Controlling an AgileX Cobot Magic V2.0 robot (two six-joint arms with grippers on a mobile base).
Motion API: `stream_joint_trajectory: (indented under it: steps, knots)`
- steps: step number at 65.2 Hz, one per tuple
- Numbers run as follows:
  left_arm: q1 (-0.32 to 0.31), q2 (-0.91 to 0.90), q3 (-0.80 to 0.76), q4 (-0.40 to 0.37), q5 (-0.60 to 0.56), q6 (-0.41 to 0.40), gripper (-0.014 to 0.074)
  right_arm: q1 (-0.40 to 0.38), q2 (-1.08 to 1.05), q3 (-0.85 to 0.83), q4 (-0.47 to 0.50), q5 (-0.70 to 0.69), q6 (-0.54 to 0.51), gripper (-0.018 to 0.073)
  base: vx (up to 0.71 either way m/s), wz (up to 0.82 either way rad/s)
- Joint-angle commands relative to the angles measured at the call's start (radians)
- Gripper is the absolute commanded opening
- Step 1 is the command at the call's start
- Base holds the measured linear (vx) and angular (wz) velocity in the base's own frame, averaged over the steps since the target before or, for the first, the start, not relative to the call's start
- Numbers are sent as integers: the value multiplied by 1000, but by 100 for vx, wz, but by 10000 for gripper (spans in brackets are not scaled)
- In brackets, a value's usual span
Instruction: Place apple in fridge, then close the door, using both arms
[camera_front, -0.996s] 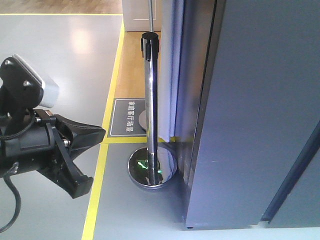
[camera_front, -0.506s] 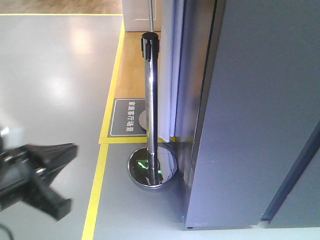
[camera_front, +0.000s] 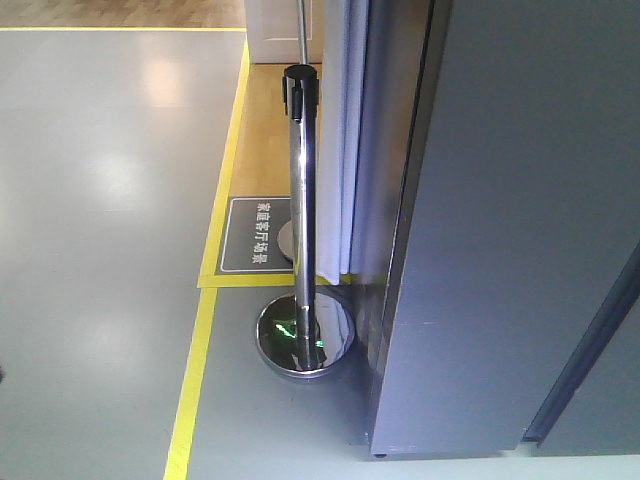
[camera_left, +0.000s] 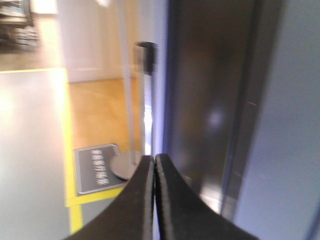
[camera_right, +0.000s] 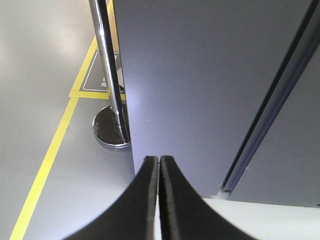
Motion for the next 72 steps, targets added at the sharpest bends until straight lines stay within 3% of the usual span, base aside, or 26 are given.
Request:
stream_joint_trajectory:
  steps: [1,10,13,25,40,72]
  knots:
    - [59,-74,30,1,-88,-43,-6,1,12,-21,-12,-65,-4,-2,0,0]
    - [149,-187,109,4,-92,-80,-6,1,12,-21,-12,-65,-4,-2,0,0]
    - [170,-221,110,18,-43,-96,-6,1,12,-21,-12,-65,-4,-2,0,0]
    - [226,-359,110,133,69,-164,-6,1,12,-21,-12,-65,-4,-2,0,0]
    - [251,-366,110,157,142,-175,-6,1,12,-21,-12,-62,-5,-2,0,0]
    - [255,-366,110,180,113,-173,-6,1,12,-21,-11,-49,-5,-2,0,0]
